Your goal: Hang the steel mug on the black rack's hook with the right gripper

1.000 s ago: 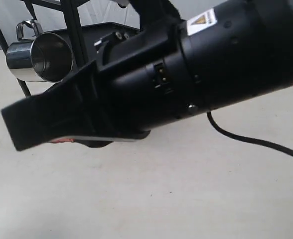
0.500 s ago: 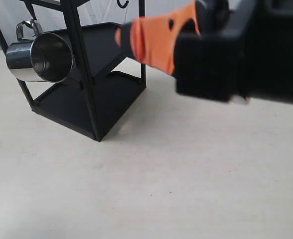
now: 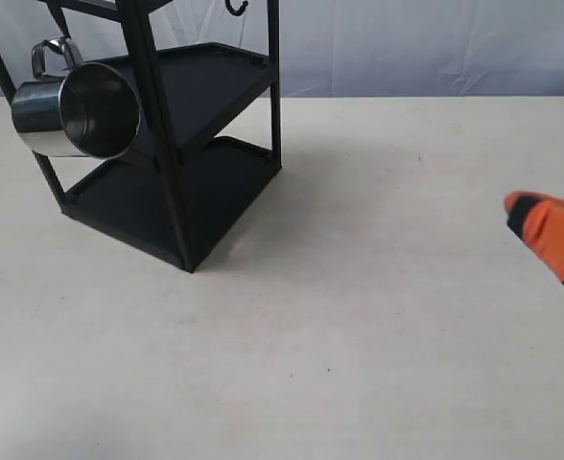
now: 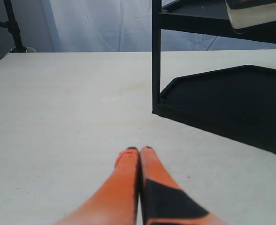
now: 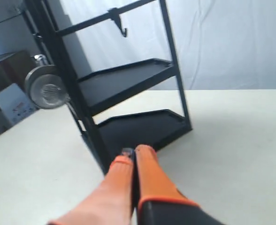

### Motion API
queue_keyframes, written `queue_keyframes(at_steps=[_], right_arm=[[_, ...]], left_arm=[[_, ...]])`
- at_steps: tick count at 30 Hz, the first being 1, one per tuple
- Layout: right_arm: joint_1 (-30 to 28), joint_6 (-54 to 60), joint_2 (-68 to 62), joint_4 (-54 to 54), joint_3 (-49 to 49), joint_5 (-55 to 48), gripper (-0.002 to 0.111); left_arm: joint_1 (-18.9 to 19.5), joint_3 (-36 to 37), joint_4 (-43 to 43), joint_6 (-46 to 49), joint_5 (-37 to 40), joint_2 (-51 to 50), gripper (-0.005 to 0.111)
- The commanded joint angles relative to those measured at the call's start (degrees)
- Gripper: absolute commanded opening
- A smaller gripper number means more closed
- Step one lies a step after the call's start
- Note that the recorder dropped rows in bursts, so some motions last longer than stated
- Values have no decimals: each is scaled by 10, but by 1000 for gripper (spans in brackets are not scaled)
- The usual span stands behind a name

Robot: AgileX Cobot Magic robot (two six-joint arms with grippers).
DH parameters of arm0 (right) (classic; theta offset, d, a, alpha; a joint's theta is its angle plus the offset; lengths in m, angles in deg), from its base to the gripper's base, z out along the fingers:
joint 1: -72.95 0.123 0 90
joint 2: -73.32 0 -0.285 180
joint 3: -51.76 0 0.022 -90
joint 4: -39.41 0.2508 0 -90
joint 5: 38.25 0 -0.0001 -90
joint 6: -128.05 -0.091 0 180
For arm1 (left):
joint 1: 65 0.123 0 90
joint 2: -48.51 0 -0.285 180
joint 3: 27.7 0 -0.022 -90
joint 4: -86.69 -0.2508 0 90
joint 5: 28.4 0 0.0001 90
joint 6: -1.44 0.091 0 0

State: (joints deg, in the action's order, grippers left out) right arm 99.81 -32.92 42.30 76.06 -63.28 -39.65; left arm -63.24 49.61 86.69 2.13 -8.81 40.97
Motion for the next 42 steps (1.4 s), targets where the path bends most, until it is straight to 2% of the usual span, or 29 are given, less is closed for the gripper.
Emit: queue_keyframes(at_steps=[1, 3, 7, 11, 16, 42], right_arm=[[-53, 8, 108, -83, 89, 5, 0], [-70, 8, 155, -92, 121, 6, 0], [-119, 10, 211, -118, 123, -34, 0], [-183, 10, 232, -123, 123, -36, 0], [-223, 9, 232, -120, 123, -37, 0], [-228, 7, 232, -120, 123, -37, 0]], left_arm=[[-3, -1, 0, -3, -8, -2, 0], [-3, -1, 0, -3, -8, -2, 0], [-3, -1, 0, -3, -8, -2, 0], [-3, -1, 0, -3, -8, -2, 0], [-3, -1, 0, -3, -8, -2, 0], [-3, -1, 0, -3, -8, -2, 0]])
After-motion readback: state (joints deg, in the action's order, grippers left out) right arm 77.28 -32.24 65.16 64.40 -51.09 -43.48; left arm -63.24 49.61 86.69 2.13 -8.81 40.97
